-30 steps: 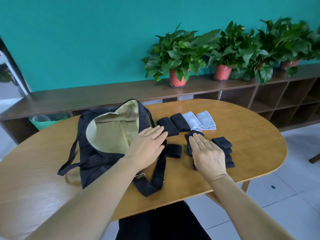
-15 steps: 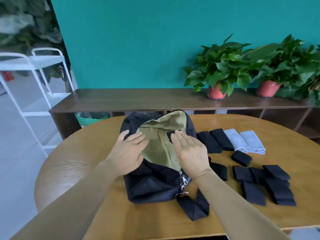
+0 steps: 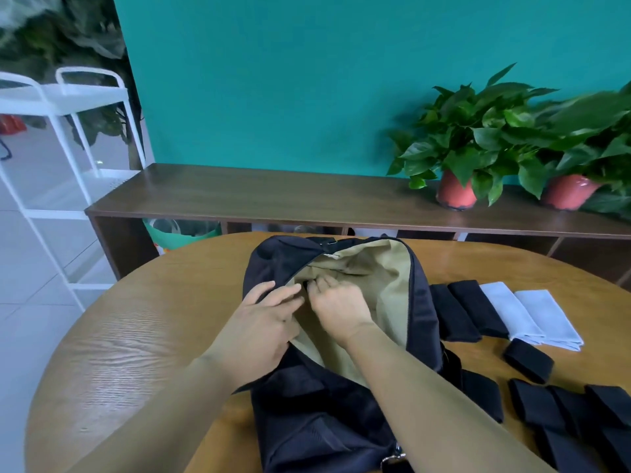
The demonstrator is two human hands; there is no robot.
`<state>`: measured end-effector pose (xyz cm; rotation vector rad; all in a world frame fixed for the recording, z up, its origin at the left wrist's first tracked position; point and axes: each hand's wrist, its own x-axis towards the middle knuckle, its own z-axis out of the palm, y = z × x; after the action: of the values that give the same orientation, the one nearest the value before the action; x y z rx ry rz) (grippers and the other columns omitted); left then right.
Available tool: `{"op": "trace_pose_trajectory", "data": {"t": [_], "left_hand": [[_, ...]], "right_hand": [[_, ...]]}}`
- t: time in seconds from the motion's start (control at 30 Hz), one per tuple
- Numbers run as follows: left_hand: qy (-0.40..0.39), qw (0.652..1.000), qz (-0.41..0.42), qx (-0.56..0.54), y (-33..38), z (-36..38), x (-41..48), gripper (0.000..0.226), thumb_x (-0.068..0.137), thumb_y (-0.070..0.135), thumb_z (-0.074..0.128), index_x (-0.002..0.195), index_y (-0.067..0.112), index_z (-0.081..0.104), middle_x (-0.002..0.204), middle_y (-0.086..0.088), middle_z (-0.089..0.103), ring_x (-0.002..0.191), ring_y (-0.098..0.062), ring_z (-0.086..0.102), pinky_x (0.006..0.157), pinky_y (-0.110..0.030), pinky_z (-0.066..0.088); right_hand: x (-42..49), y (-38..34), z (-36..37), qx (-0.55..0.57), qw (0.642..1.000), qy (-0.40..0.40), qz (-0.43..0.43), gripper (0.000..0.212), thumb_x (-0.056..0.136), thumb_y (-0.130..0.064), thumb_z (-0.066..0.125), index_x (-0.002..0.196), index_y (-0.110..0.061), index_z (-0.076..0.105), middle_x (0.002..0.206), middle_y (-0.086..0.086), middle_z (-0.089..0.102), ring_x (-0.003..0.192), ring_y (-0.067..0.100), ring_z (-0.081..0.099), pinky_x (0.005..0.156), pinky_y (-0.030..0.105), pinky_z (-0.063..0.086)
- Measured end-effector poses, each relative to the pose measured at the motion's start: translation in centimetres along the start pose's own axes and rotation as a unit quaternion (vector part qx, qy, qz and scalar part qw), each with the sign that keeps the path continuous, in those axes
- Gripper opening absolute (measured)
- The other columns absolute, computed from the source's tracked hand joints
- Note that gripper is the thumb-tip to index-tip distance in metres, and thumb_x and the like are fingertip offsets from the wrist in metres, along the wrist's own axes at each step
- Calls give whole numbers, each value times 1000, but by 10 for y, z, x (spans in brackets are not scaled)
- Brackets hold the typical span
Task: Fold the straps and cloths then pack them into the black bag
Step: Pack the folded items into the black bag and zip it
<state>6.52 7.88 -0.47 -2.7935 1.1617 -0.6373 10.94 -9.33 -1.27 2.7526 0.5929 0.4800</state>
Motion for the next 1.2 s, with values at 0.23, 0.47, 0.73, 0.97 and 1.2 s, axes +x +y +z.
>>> {"op": "trace_pose_trajectory", "data": {"t": [0.23,0.47,0.73,0.97,1.2], "left_hand": [[5,1000,0,-27,-7,14,-3,19,70,24,54,68,31,71,107,11,69,128,-14,46,111,-42,20],[14,999,-2,-30,-6,23,-6,21,71,23,50,69,32,69,102,14,69,127,-13,46,111,-43,19],[-11,1000,-18,-8,-4,26,-14,33,72,19,68,102,33,72,120,9,66,134,-15,43,111,-48,18],[-20,999,-27,13,-5,26,-15,39,68,14,72,102,32,73,118,8,68,132,-16,46,111,-47,17],[-38,999,-29,8,9,7,-14,63,57,7,73,117,26,69,122,7,66,131,-17,48,110,-49,15]], "right_hand": [[15,-6,37,-18,997,-73,1,41,92,-10,40,133,-8,47,129,11,57,120,24,53,82,32,48],[13,-3,24,91,983,-158,32,60,97,-10,32,150,-3,7,157,17,10,145,26,10,115,39,20],[14,-16,22,92,960,-261,42,78,92,-13,48,151,-8,-4,159,10,-7,146,24,-2,118,40,8],[22,-14,12,128,949,-281,61,72,95,-12,43,151,-9,-2,159,9,-7,146,23,-2,117,39,11],[0,-6,-13,139,962,-224,68,78,92,-8,50,151,-9,-1,159,9,-6,146,20,-2,118,38,12]]}}
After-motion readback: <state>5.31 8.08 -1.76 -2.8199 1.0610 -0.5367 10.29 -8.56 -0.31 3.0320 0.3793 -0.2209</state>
